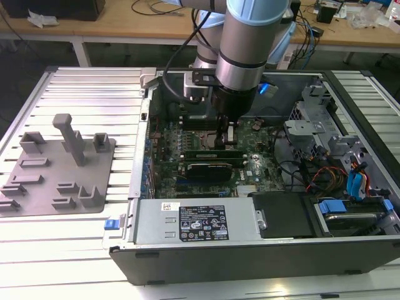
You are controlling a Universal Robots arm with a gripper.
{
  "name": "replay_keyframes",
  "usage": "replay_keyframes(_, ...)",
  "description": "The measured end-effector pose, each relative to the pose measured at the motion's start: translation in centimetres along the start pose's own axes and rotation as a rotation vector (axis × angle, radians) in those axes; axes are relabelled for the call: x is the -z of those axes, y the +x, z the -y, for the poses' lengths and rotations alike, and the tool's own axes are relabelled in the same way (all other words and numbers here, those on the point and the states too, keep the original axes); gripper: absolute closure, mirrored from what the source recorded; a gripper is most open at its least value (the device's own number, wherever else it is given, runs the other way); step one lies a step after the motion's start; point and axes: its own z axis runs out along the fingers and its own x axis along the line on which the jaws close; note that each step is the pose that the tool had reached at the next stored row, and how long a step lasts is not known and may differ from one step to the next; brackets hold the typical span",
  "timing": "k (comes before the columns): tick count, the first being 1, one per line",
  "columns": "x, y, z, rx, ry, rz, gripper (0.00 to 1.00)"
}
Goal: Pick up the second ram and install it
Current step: 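Press down the second ram until it locks into place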
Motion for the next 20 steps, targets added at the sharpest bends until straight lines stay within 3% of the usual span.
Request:
replay_keyframes(13,0.10,-0.06,2.45,0.000,0.0000,0.0000,0.92)
replay_keyframes(18,0.10,-0.10,4.48,0.000,-0.0001,-0.0001,0.92)
replay_keyframes(20,0.09,-0.10,4.48,0.000,0.0000,0.0000,0.92)
